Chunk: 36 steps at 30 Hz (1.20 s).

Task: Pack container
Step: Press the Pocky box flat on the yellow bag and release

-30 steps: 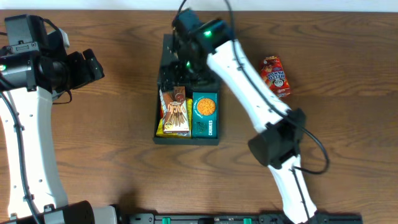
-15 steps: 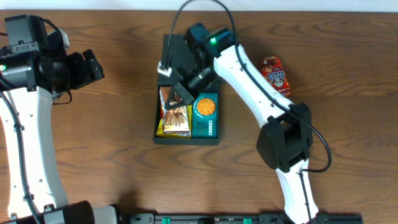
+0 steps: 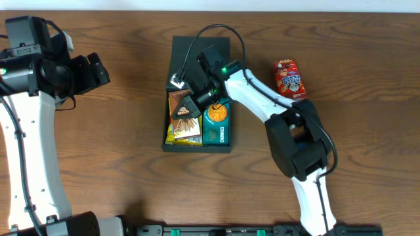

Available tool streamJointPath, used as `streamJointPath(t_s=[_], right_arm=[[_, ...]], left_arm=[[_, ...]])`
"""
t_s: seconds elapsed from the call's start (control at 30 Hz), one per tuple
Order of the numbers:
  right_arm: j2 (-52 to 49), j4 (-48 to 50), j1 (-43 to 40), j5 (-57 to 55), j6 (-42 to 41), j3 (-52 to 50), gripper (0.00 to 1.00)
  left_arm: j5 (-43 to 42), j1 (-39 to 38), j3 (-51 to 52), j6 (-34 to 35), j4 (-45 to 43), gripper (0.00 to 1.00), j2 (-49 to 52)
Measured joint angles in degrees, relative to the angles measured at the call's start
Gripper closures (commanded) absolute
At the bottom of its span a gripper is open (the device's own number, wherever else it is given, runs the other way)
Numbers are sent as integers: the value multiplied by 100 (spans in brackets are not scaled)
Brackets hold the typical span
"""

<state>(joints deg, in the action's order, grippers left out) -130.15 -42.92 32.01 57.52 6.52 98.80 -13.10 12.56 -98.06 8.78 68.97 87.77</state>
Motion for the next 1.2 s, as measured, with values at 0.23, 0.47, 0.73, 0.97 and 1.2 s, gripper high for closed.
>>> streamJointPath(t_s=[0.23, 0.47, 0.73, 0.97, 1.2], right_arm=[[22, 116, 173, -535, -389, 2, 98], [59, 146, 229, -669, -509, 7, 98], [105, -234, 57, -420, -540, 114, 99], [925, -684, -321, -507, -269, 151, 98], [1335, -1991, -514, -1311, 511, 212, 98]], left_arm=[[0, 0, 0, 0, 0, 5, 0], [0, 0, 0, 0, 2, 5, 0], [2, 0, 0, 0, 0, 5, 0], [2, 0, 0, 0, -11, 5, 0], [0, 0, 0, 0, -22, 5, 0]])
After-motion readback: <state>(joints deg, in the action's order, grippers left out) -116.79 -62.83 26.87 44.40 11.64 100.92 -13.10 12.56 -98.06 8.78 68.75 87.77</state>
